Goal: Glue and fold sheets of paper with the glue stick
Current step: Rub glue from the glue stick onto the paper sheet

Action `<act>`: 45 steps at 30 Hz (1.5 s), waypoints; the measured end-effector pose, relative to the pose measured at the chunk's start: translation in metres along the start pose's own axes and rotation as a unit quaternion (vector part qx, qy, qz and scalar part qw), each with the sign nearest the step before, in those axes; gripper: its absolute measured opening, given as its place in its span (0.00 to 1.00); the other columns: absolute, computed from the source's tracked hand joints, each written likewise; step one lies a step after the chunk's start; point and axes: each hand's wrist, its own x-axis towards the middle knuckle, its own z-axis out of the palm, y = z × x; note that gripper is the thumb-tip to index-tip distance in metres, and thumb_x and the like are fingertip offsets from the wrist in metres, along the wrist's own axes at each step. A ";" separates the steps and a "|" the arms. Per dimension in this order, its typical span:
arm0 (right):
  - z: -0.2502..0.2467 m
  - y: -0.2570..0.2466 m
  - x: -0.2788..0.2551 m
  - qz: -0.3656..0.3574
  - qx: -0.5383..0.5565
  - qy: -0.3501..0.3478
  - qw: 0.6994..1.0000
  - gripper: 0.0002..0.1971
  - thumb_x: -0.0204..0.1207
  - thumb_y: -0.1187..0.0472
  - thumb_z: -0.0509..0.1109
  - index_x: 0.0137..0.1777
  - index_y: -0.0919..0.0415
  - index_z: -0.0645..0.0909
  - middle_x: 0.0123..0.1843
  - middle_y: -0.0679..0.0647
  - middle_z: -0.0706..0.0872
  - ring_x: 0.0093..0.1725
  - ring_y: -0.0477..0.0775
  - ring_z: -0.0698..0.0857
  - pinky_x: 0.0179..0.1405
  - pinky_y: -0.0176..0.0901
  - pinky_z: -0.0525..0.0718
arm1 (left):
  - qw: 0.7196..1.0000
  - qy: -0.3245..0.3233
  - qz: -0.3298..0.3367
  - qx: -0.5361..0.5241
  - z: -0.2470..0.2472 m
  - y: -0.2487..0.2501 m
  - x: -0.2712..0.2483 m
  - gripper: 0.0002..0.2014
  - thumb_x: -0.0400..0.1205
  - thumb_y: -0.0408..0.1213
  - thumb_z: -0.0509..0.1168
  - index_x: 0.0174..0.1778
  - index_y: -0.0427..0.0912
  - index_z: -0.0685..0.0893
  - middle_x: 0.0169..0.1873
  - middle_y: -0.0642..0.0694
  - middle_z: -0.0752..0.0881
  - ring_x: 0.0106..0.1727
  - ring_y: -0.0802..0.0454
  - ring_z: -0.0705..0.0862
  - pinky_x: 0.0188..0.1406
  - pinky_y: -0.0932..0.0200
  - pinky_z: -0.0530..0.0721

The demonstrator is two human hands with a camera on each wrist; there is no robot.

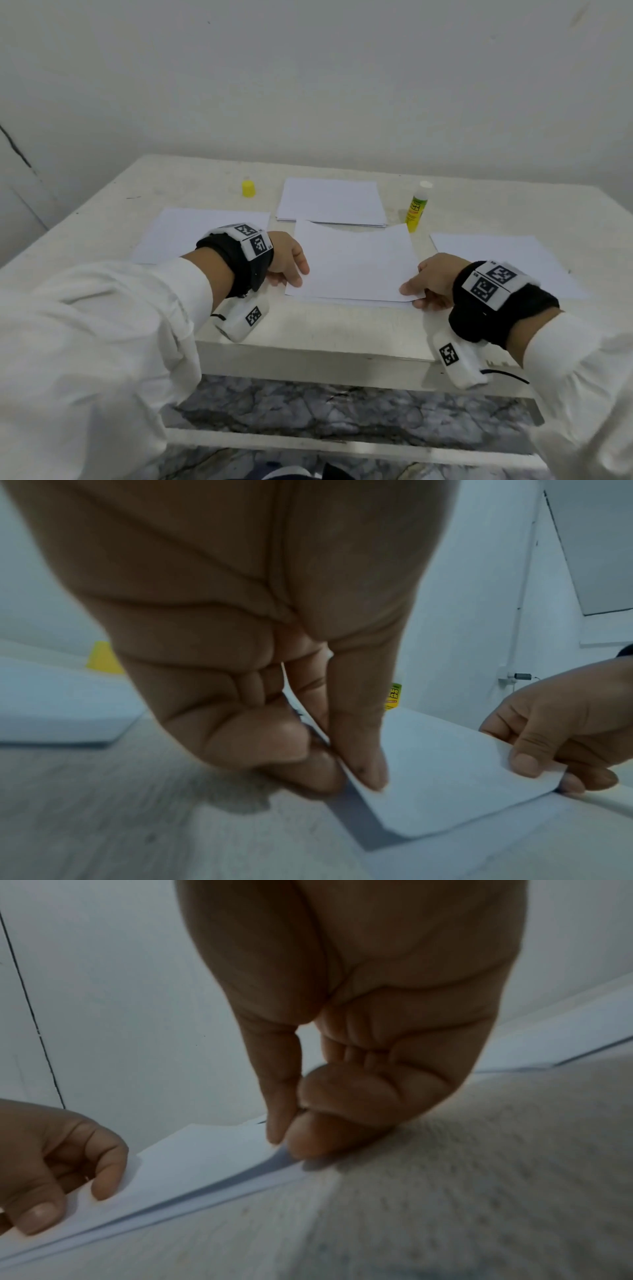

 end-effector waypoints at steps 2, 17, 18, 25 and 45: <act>0.000 0.000 0.002 0.001 -0.003 -0.003 1.000 0.14 0.71 0.72 0.75 0.34 0.63 0.72 0.22 0.58 0.80 0.26 0.56 0.81 0.24 0.40 0.79 | 1.000 -0.005 0.005 0.000 -0.001 -0.002 0.000 0.10 0.72 0.29 0.77 0.43 0.46 0.85 0.23 0.48 0.82 0.20 0.57 0.77 0.25 0.68 0.82; 0.000 0.000 0.005 0.012 -0.007 -0.017 1.000 0.10 0.71 0.75 0.74 0.41 0.65 0.75 0.29 0.60 0.80 0.24 0.55 0.79 0.22 0.39 0.80 | 0.999 -0.016 0.024 -0.013 -0.002 -0.008 -0.002 0.11 0.73 0.29 0.76 0.47 0.47 0.88 0.28 0.48 0.85 0.16 0.61 0.75 0.24 0.72 0.77; 0.000 0.000 0.005 0.012 -0.008 -0.016 1.000 0.10 0.71 0.75 0.74 0.41 0.65 0.75 0.29 0.60 0.80 0.24 0.55 0.79 0.23 0.40 0.81 | 0.999 -0.018 0.025 -0.012 -0.002 -0.007 -0.003 0.11 0.73 0.29 0.76 0.48 0.47 0.88 0.29 0.48 0.85 0.16 0.62 0.76 0.23 0.73 0.77; 0.001 -0.001 0.004 0.011 -0.013 -0.008 1.000 0.09 0.71 0.74 0.74 0.43 0.66 0.77 0.29 0.60 0.80 0.22 0.53 0.79 0.25 0.40 0.82 | 0.999 -0.020 0.026 0.001 -0.002 -0.004 -0.006 0.12 0.73 0.28 0.76 0.50 0.46 0.88 0.27 0.51 0.85 0.16 0.66 0.78 0.20 0.73 0.75; 0.004 -0.003 0.001 0.005 -0.057 0.002 0.998 0.08 0.71 0.74 0.75 0.39 0.67 0.78 0.29 0.62 0.82 0.24 0.54 0.81 0.21 0.38 0.81 | 0.995 0.003 0.022 0.099 0.003 0.002 -0.008 0.13 0.71 0.35 0.78 0.49 0.52 0.86 0.30 0.53 0.83 0.22 0.63 0.78 0.17 0.75 0.72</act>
